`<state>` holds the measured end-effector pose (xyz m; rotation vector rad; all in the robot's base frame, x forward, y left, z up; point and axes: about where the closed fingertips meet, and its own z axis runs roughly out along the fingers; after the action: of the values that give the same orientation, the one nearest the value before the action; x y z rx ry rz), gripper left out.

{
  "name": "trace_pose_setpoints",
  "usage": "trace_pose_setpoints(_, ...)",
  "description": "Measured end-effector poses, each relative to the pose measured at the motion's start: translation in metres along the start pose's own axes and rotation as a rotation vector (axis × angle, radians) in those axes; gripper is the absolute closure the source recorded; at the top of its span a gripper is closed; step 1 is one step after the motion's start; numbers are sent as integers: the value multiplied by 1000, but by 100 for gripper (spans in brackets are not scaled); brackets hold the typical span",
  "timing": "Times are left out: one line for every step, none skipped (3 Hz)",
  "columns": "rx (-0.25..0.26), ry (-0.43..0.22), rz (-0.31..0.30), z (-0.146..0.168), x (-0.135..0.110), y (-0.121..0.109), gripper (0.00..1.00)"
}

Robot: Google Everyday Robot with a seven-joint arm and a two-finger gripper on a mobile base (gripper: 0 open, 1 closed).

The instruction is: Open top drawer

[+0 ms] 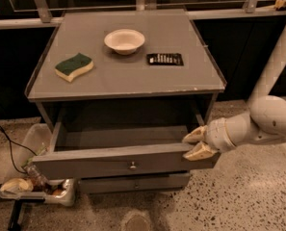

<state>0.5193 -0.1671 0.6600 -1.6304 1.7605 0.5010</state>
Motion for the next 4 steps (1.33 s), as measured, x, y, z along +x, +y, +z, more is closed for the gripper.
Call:
trace_pose_setpoints(8, -4, -5, -1, 0, 2, 100)
trace_pose_setpoints(8, -4, -5, -1, 0, 2, 82)
trace_pose_setpoints(8, -4, -5, -1, 0, 2, 58)
trace_pose_setpoints(8, -4, -5, -1, 0, 2, 35)
